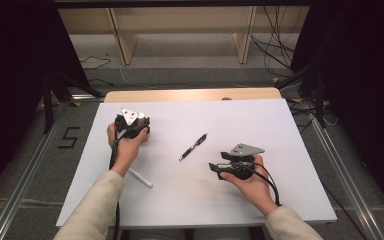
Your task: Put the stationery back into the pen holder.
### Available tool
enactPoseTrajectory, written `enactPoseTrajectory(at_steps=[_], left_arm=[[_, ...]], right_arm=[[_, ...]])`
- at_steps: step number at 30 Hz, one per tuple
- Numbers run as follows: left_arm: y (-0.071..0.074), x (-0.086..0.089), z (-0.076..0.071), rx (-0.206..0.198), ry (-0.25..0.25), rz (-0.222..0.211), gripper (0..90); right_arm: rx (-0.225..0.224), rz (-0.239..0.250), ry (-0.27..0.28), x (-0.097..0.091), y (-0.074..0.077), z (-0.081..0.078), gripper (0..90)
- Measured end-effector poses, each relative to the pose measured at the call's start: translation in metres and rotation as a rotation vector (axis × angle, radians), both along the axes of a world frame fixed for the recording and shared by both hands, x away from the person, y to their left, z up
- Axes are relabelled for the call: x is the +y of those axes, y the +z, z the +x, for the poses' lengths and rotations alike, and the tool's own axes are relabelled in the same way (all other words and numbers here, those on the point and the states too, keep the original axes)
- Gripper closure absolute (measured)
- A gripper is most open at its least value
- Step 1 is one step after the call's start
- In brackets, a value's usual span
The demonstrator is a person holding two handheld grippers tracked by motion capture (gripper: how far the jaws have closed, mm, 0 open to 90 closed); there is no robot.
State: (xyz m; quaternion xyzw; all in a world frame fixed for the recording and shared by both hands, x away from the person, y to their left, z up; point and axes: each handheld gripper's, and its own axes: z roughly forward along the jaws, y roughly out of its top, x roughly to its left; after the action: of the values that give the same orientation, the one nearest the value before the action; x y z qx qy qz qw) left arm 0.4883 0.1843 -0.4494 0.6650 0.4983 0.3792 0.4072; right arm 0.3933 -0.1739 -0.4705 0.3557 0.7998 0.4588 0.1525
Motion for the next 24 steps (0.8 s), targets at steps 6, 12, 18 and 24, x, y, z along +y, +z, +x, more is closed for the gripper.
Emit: enactPoseTrajectory(at_steps=[6, 12, 18, 24], left_arm=[[0.006, -0.001, -0.007, 0.002, -0.020, 0.000, 42.1], [0.012, -0.001, -0.014, -0.012, -0.036, 0.008, 41.0], [0.016, -0.004, -0.023, 0.011, -0.054, -0.009, 39.2], [0.015, -0.004, -0.031, 0.022, -0.088, -0.019, 39.0]], right_arm=[[0.004, 0.001, 0.002, 0.000, 0.000, 0.000, 36.3], [0.001, 0.000, 0.000, 0.000, 0.000, 0.000, 36.2], [0.003, -0.002, 0.001, 0.000, 0.000, 0.000, 36.1], [0.003, 0.000, -0.002, 0.000, 0.000, 0.000, 35.9]])
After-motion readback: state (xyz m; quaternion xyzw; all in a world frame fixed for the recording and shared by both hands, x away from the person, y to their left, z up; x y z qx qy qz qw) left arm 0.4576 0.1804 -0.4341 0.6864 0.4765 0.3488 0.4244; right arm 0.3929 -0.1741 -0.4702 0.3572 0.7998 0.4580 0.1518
